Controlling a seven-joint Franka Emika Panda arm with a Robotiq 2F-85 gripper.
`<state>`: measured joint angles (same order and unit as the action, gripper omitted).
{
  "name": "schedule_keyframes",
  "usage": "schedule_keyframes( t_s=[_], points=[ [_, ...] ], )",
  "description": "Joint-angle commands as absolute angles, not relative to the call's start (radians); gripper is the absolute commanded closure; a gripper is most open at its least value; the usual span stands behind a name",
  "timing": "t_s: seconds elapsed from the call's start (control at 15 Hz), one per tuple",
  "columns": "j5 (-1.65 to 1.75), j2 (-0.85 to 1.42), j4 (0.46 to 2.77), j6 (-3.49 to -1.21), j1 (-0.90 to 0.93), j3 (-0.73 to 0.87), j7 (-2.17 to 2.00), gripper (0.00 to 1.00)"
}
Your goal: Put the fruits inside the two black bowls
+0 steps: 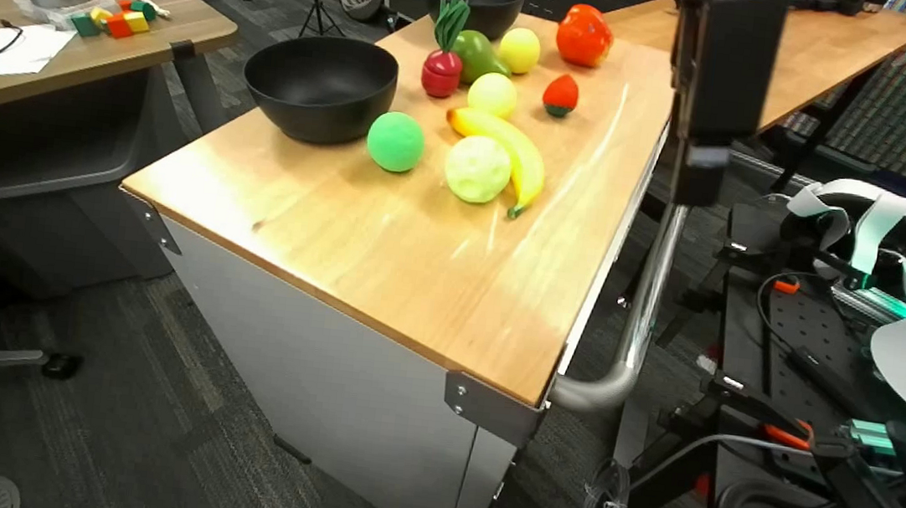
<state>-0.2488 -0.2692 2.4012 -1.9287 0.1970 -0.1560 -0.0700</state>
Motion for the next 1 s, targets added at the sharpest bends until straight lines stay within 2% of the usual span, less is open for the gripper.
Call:
schedule_keyframes(
  t_s=[0.0,0.13,0.2,0.27,0.47,0.93],
  points=[
    [-0.159,-0.186,2.259,-2.048,0.138,-0.13,-0.032,0.0],
    [-0.137,-0.098,2.162,-2.102,0.103,-0.105,-0.061,0.0],
    [-0.164,-0.045,2.094,-2.024,0.09,-0.087,-0.087,0.0],
    [-0.16,-0.162,2.229,-2.074,0.109,-0.105,-0.063,0.0],
    [-0.16,-0.061,2.137,-2.058,0.084,-0.08,-0.064,0.0],
    [-0.015,-0.015,2.181,-2.167,0.106,-0.114,-0.116,0.0]
  ],
)
